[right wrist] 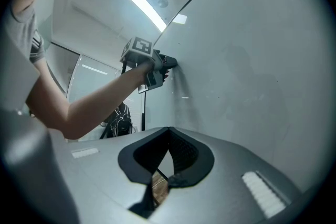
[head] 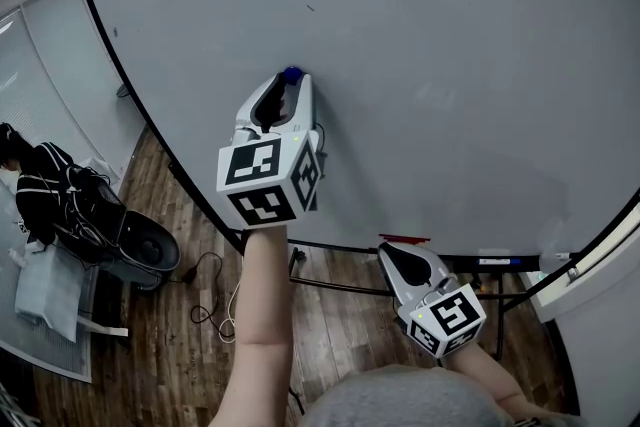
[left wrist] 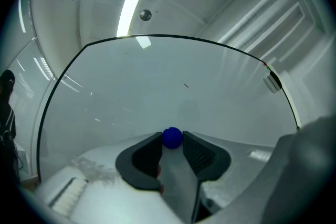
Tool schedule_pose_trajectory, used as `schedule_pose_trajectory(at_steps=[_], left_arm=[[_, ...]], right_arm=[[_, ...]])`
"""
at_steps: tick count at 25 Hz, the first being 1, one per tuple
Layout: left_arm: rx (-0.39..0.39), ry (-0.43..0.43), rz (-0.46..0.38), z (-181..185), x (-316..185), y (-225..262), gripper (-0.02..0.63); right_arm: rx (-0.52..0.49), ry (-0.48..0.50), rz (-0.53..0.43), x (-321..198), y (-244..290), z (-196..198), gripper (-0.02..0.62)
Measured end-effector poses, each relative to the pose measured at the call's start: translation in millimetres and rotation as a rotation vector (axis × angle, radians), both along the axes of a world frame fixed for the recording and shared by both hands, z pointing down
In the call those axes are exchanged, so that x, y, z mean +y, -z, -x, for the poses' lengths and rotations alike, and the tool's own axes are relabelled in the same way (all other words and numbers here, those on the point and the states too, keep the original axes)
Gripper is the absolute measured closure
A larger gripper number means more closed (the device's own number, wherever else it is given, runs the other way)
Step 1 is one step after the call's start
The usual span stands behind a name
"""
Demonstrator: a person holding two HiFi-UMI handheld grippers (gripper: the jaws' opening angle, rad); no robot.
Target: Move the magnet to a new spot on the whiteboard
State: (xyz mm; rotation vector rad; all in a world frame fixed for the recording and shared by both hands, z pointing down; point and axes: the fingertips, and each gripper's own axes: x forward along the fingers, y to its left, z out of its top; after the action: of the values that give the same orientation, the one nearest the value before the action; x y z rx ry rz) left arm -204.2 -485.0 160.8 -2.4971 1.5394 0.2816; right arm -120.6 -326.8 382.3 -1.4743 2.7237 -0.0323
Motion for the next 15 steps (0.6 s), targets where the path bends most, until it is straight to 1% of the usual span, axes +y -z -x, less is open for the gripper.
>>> schedule_pose_trajectory(at_steps=[7,15], left_arm=[[0.01,-0.024,0.001,-0.5,19.9,-16.2,0.476],[0.035,-0.037,0.042,4.8,47.7,-52.9,0.476]], right_arm=[[-0.005,-0.008,0.007,4.2,-3.6,-2.2,0.594],[-0.017,-0.022,0.005,12.5,-2.4,-6.4,0.594]])
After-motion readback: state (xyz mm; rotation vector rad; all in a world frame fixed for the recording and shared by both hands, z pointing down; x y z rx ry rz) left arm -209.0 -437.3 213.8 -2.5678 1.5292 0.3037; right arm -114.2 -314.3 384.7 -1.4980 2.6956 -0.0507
